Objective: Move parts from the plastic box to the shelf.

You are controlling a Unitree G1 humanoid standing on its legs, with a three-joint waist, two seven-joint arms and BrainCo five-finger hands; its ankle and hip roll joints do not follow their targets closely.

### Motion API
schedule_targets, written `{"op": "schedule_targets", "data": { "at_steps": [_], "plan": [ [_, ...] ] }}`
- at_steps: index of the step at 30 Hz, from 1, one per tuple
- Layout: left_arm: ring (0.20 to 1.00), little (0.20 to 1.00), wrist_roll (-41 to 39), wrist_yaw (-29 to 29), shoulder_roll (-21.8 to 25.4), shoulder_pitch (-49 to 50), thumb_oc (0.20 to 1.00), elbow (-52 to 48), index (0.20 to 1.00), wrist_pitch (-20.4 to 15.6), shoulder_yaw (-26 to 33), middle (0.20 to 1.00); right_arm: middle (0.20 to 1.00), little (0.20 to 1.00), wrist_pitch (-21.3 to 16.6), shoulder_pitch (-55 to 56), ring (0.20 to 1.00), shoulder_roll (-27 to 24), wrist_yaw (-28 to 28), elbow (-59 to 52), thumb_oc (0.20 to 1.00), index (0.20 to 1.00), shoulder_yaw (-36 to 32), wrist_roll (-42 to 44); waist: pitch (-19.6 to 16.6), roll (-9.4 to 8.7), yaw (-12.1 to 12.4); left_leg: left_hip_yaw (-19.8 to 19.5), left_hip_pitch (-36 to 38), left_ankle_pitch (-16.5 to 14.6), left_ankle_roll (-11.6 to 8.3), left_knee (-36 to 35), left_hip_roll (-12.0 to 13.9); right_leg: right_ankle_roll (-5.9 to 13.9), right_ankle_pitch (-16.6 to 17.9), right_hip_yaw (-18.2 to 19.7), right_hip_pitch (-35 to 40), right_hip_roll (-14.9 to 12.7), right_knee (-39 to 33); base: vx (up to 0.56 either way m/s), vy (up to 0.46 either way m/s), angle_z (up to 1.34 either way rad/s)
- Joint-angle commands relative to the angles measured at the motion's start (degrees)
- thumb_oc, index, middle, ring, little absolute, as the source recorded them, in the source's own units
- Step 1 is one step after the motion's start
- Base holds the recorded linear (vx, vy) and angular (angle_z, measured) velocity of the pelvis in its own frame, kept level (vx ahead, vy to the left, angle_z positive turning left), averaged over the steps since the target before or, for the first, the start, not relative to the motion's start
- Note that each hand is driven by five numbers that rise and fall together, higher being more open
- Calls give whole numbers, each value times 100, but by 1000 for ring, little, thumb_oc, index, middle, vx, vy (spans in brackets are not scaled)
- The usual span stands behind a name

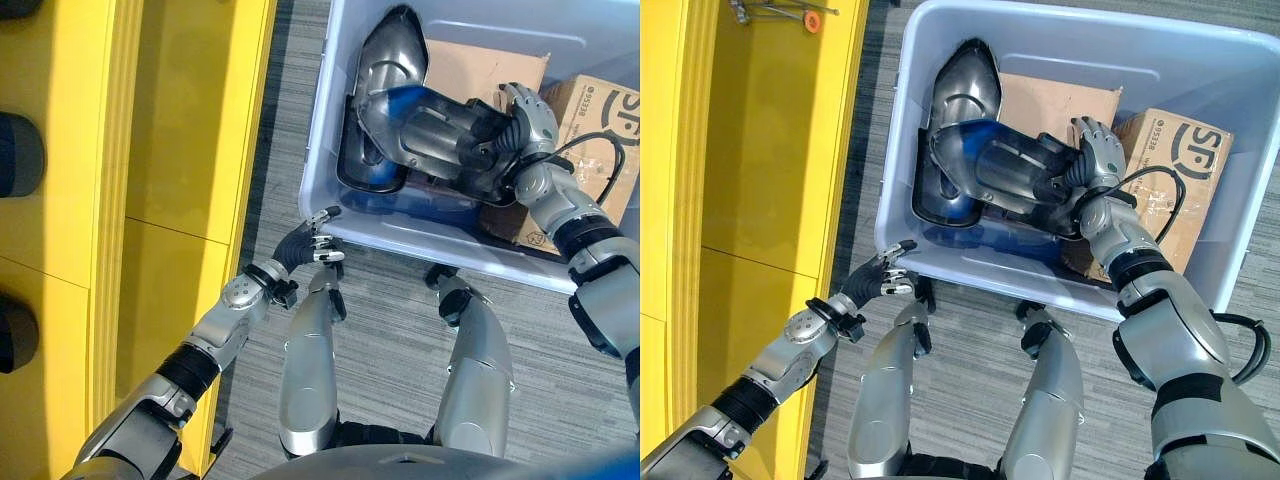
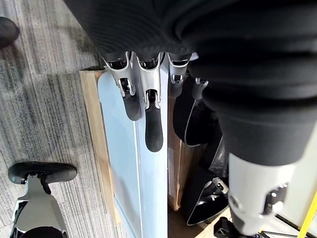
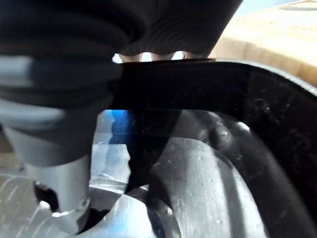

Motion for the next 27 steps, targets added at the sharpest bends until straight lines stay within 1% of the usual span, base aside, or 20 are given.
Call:
{"op": "schedule_targets", "data": {
  "at_steps": [1, 2, 3, 4, 7, 8, 16, 18, 27],
  "plan": [
    [1000, 1000, 159, 32, -130, -9, 1000, -41, 1000, -164, -79, 1000, 1000, 1000, 408, 88, 1000, -56, -186, 398, 1000, 1000, 127, -430, -136, 90, 158, 390, -521, -306, -308, 475, 444, 616, -238, 121, -157, -108, 212, 0, 0, 0],
    [1000, 1000, 166, 40, -131, -15, 1000, -36, 1000, -165, -83, 1000, 1000, 1000, 422, 83, 1000, -58, -182, 403, 1000, 1000, 131, -449, -136, 92, 157, 387, -536, -309, -307, 483, 444, 616, -237, 122, -173, -109, 220, 0, 0, 0],
    [1000, 1000, 170, 33, -129, -27, 1000, -19, 1000, -179, -76, 1000, 247, 247, 474, 72, 247, -58, -258, 405, 247, 247, 142, -563, -136, 104, 164, 377, -586, -310, -308, 496, 437, 617, -232, 125, -213, -118, 228, 0, 0, 0],
    [1000, 1000, 173, 31, -132, -33, 1000, -8, 1000, -181, -70, 1000, 200, 200, 501, 64, 200, -50, -274, 403, 200, 200, 150, -613, -136, 108, 168, 372, -601, -310, -308, 494, 434, 618, -232, 120, -220, -120, 223, 0, 0, 0],
    [1000, 1000, 157, 51, -139, -78, 1000, 69, 1000, -219, -42, 1000, 200, 200, 495, 100, 200, -34, -533, 406, 200, 200, 183, -724, -136, 117, 153, 377, -697, -311, -311, 517, 452, 636, -212, 128, -314, -144, 232, 0, 0, 0],
    [1000, 1000, 154, 99, -166, -137, 1000, 129, 1000, -246, -55, 1000, 200, 200, 545, 65, 200, -1, -942, 406, 200, 200, 187, -805, -136, 135, 155, 368, -779, -315, -312, 539, 449, 641, -202, 129, -376, -157, 230, 0, 0, 0],
    [1000, 1000, 220, 190, -276, -233, 1000, 325, 1000, -353, -98, 1000, 200, 200, 607, 109, 200, 29, -1677, 308, 200, 200, 88, -942, -136, 176, 119, 372, -994, -327, -327, 579, 430, 669, -160, 152, -575, -184, 233, 0, 0, 0],
    [1000, 1000, 237, 187, -295, -245, 1000, 375, 1000, -407, -95, 1000, 200, 200, 584, 173, 200, 37, -1766, 272, 200, 200, 73, -984, -136, 175, 106, 371, -1045, -330, -331, 586, 431, 674, -157, 161, -620, -187, 235, 0, 0, 0],
    [1000, 1000, 228, 140, -273, -244, 1000, 473, 1000, -496, -17, 1000, 200, 200, 377, 438, 200, 105, -1783, 200, 200, 200, 76, -868, -136, 162, 79, 387, -1050, -341, -320, 570, 413, 675, -142, 175, -608, -169, 163, 0, 0, 0]
  ]
}}
